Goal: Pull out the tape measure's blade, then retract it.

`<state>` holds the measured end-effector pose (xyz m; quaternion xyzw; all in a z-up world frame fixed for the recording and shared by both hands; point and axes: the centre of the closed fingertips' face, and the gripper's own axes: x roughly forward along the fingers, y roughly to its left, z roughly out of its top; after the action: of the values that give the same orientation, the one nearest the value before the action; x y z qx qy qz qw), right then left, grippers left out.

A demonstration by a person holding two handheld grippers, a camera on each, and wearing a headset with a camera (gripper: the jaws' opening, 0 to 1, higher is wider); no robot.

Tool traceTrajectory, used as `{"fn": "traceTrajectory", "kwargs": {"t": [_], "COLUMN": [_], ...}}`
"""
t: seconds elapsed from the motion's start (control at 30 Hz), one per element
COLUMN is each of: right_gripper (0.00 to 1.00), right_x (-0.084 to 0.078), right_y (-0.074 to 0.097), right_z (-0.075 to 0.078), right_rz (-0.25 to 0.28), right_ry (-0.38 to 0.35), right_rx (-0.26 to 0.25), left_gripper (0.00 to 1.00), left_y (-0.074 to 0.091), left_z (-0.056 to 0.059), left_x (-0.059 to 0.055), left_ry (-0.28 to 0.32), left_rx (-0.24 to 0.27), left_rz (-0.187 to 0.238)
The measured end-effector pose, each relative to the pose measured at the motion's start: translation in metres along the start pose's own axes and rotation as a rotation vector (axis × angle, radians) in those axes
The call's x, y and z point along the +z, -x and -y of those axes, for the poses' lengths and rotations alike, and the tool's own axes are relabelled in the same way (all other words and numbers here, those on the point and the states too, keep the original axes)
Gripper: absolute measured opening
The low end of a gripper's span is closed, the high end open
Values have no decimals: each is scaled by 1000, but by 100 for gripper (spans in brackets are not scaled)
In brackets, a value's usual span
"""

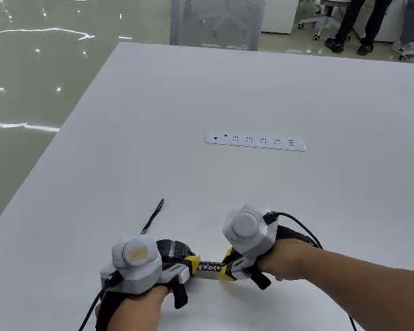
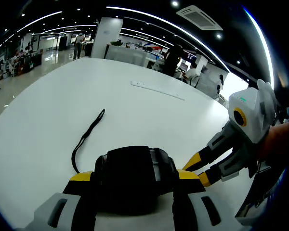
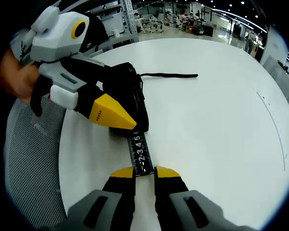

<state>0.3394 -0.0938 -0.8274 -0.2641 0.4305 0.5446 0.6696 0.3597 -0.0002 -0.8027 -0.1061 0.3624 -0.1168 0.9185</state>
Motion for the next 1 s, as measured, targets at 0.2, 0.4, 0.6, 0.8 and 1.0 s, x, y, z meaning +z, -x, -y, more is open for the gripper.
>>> {"fn": "traceTrajectory", "kwargs": {"t": [0.2, 0.4, 0.6, 0.8, 1.0], "right_gripper": [13, 13, 13, 13, 13], "right_x": [5, 11, 17, 25, 29], "right_y": [-4, -8, -11, -17, -20], "right_z": [0, -2, -3, -6, -6], "right_rz": [8, 27, 37, 46, 54], "right_ry": [4, -4, 7, 28, 27], "right_rx": [6, 20, 30, 32, 37], "left_gripper": [60, 60, 60, 60, 60], "left_y": [0, 0, 0, 0, 0], "left_z": [0, 0, 0, 0, 0], "left_x": [0, 0, 0, 0, 0], "left_ry": [0, -1, 2, 4, 5], "left_rx": [-5, -6, -11, -14, -17], "left_rz": [-1, -1, -4, -2, -2]}}
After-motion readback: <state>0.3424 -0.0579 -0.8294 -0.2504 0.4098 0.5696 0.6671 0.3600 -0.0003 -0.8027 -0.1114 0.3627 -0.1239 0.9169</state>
